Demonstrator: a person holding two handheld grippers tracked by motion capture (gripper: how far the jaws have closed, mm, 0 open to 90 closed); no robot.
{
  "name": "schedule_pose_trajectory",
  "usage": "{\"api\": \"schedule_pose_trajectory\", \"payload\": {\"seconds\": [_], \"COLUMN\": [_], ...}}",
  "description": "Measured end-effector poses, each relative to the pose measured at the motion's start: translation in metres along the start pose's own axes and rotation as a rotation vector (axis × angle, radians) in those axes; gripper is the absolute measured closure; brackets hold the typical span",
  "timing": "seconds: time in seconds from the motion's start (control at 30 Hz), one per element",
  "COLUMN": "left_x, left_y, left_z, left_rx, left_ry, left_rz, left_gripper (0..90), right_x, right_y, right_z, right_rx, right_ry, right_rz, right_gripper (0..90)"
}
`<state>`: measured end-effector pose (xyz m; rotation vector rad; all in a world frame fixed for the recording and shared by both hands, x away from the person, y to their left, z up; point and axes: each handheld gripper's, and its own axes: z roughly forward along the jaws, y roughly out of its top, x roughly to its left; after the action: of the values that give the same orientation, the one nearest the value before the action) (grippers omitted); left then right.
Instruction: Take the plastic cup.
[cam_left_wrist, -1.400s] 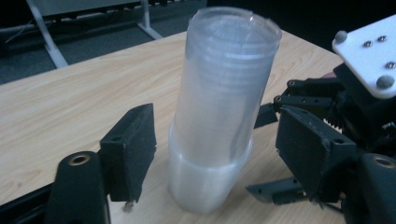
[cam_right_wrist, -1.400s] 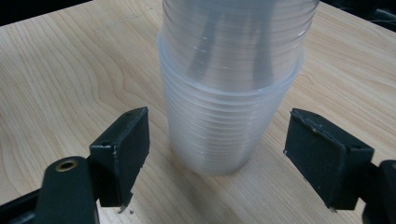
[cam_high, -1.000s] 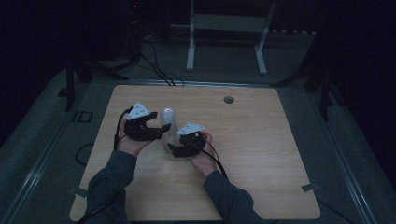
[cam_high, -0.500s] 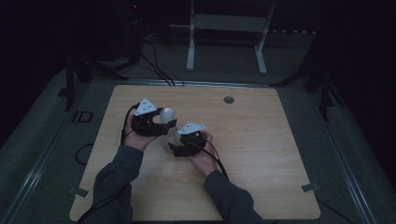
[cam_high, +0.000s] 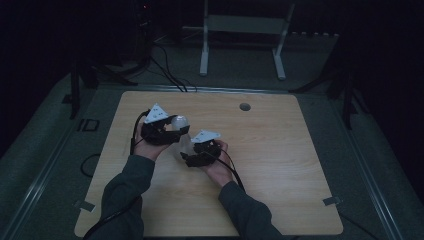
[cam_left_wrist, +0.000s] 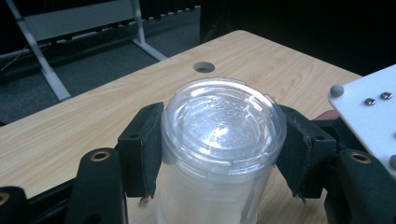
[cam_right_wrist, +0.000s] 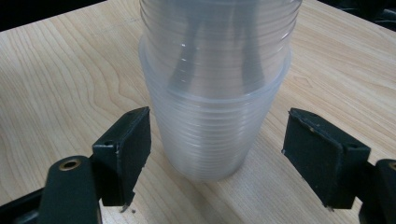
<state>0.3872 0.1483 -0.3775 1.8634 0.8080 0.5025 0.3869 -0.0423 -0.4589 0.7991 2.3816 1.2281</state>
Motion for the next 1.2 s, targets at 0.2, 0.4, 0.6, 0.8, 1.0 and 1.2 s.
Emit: {"api": "schedule_pose_trajectory", "payload": {"seconds": [0.2, 0.4, 0.6, 0.8, 1.0, 1.2], "left_x": [0.0, 0.0, 0.0, 0.0, -0.001, -0.001], "left_y": [0.003, 0.008, 0.013, 0.015, 0.016, 0.017], "left_z": [-0.003, -0.006, -0.01, -0.01, -0.009, -0.01], "left_rx": [-0.015, -0.019, -0.029, -0.029, -0.029, -0.03], "left_ry": [-0.004, -0.002, -0.002, 0.003, 0.0, -0.003], "left_rz": [-0.004, -0.002, -0.003, -0.013, -0.02, -0.025], "left_gripper": [37.7, 38.6, 39.2, 40.9, 41.4, 41.4], "right_x": [0.0, 0.0, 0.001, -0.001, -0.003, -0.003], "right_y": [0.001, 0.003, 0.008, 0.015, 0.019, 0.019], "right_z": [0.001, 0.002, 0.002, 0.002, 0.005, 0.009], "right_rx": [-0.006, -0.033, -0.059, -0.082, -0.091, -0.087], "right_ry": [0.01, 0.031, 0.028, 0.02, 0.018, 0.024], "right_rz": [-0.008, -0.008, -0.026, -0.02, -0.02, -0.013], "right_gripper": [21.5, 19.5, 19.1, 17.1, 17.1, 20.3]}}
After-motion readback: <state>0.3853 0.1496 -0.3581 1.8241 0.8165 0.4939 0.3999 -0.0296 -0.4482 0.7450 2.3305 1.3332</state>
